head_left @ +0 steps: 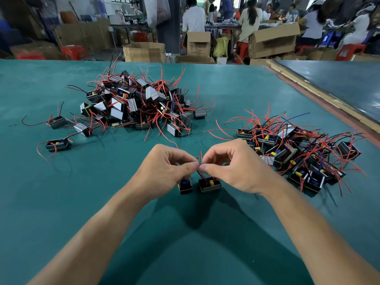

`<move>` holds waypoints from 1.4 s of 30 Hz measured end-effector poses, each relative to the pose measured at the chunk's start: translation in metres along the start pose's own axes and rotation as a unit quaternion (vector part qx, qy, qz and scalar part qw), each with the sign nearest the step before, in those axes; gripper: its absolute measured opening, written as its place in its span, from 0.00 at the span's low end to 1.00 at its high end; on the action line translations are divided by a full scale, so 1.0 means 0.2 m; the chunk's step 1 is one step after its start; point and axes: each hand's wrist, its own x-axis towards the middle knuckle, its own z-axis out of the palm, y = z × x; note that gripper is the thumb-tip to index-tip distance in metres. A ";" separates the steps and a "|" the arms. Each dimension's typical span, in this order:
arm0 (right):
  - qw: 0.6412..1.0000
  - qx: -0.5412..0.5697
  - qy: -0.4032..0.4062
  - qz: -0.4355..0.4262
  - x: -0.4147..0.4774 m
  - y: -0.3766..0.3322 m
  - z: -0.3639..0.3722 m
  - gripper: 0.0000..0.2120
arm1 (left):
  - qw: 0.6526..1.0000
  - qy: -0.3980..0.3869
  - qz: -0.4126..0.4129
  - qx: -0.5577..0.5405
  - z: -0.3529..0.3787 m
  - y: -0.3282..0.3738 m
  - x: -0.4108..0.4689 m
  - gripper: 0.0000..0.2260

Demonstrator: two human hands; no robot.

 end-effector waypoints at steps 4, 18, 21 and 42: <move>1.000 0.025 0.002 -0.001 0.00 0.00 -0.01 0.04 | 1.000 -0.021 0.008 0.021 0.00 0.00 -0.01 0.07; 0.994 0.048 -0.045 0.091 0.01 0.02 -0.01 0.10 | 0.998 -0.023 0.050 0.018 0.05 0.00 -0.03 0.06; 0.996 0.039 -0.007 0.079 0.01 0.02 -0.01 0.14 | 0.999 0.005 0.048 0.018 0.05 0.00 -0.02 0.04; 0.978 -0.160 0.008 0.136 0.03 0.12 0.01 0.15 | 0.998 0.011 0.004 0.066 0.01 -0.07 0.03 0.08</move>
